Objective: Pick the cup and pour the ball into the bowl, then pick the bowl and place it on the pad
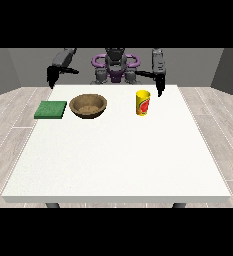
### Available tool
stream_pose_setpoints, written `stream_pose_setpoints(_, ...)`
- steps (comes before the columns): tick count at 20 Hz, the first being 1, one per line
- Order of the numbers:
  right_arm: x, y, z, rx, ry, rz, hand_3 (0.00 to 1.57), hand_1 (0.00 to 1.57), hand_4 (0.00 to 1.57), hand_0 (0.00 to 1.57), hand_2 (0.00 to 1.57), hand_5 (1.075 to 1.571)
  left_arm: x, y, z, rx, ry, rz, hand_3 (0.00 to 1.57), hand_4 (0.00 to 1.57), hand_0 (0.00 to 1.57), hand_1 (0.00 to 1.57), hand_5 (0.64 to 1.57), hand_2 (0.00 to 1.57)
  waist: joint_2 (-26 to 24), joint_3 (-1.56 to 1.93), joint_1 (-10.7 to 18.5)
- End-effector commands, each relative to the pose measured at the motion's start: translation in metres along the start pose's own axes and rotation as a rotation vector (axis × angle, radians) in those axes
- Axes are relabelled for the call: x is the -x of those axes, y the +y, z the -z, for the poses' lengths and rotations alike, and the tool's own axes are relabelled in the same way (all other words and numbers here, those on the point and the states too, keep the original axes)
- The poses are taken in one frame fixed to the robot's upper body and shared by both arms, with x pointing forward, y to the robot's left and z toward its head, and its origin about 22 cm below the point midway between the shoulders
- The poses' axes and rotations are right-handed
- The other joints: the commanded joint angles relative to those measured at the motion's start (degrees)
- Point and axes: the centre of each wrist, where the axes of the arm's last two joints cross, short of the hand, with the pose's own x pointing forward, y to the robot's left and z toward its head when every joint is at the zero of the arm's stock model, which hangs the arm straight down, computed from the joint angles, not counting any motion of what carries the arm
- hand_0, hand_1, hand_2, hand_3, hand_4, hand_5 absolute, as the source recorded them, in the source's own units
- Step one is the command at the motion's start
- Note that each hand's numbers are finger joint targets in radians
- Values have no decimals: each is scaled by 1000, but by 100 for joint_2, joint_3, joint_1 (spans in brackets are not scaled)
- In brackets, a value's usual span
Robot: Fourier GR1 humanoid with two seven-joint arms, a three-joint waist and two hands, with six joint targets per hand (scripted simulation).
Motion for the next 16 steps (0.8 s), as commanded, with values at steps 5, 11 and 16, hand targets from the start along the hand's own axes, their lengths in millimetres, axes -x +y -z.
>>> stream_pose_setpoints(5, 18, -20, -18, -12, -1, 4, 0, 0, 0, 0, 0, 1562, 36, 1, 1, -58, 0, 8, 0, 0, 0, 0, 1278, 0, 170, 0, -273)
stream_pose_setpoints(11, 12, -34, 2, 20, -34, 6, 0, 0, 0, 0, 0, 1558, 52, -27, 6, -64, 6, -2, 0, 0, 0, 0, 1254, 0, 190, 0, -181)
stream_pose_setpoints(16, 6, -54, 0, 9, -48, 32, 0, 0, 0, 0, 0, 1558, 60, -8, 9, -80, -12, -52, 286, 0, 659, 659, 1425, 914, 400, -1, -289)
